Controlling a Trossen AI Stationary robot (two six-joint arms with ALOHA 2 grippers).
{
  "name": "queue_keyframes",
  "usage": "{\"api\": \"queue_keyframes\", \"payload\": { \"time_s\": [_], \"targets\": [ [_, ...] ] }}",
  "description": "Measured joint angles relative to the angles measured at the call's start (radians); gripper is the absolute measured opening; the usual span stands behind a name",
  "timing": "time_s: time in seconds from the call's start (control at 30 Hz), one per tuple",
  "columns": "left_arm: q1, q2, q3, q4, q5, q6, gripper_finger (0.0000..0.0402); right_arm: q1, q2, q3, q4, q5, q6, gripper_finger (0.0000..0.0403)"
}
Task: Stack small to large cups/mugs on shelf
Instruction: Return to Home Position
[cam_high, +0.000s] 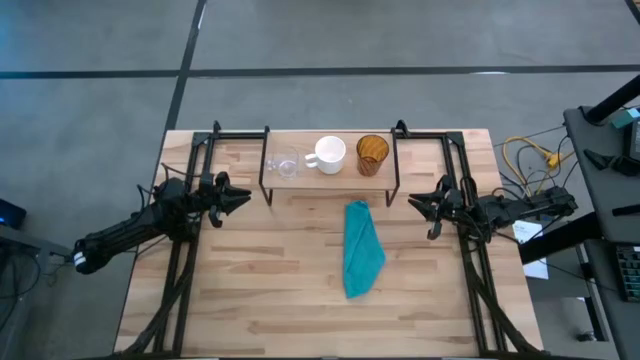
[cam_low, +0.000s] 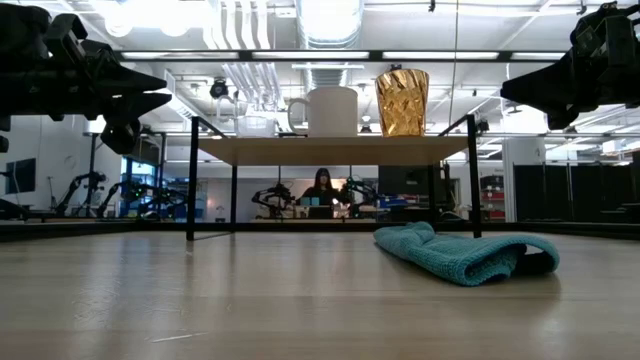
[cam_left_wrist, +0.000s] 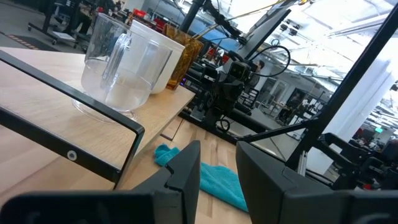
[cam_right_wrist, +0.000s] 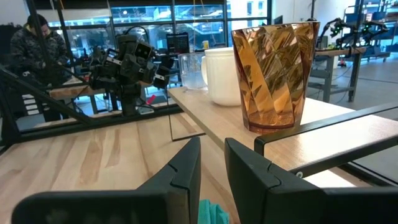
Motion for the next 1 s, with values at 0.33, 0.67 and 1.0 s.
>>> {"api": "queue_keyframes", "payload": {
  "time_s": [0.33, 0.67, 1.0],
  "targets": [
    [0.0, 0.0, 0.0, 0.001, 0.0, 0.0, 0.0089, 0.0, 0.04, 0.0, -0.001, 0.0, 0.0, 0.0068],
    [0.0, 0.001, 0.0, 0.001, -0.001, 0.0, 0.0089, 0.0, 0.054, 0.0, 0.0, 0.0, 0.0, 0.0068],
    [0.0, 0.0, 0.0, 0.002, -0.001, 0.0, 0.0089, 0.0, 0.051, 0.0, 0.0, 0.0, -0.001, 0.0068]
  ]
}}
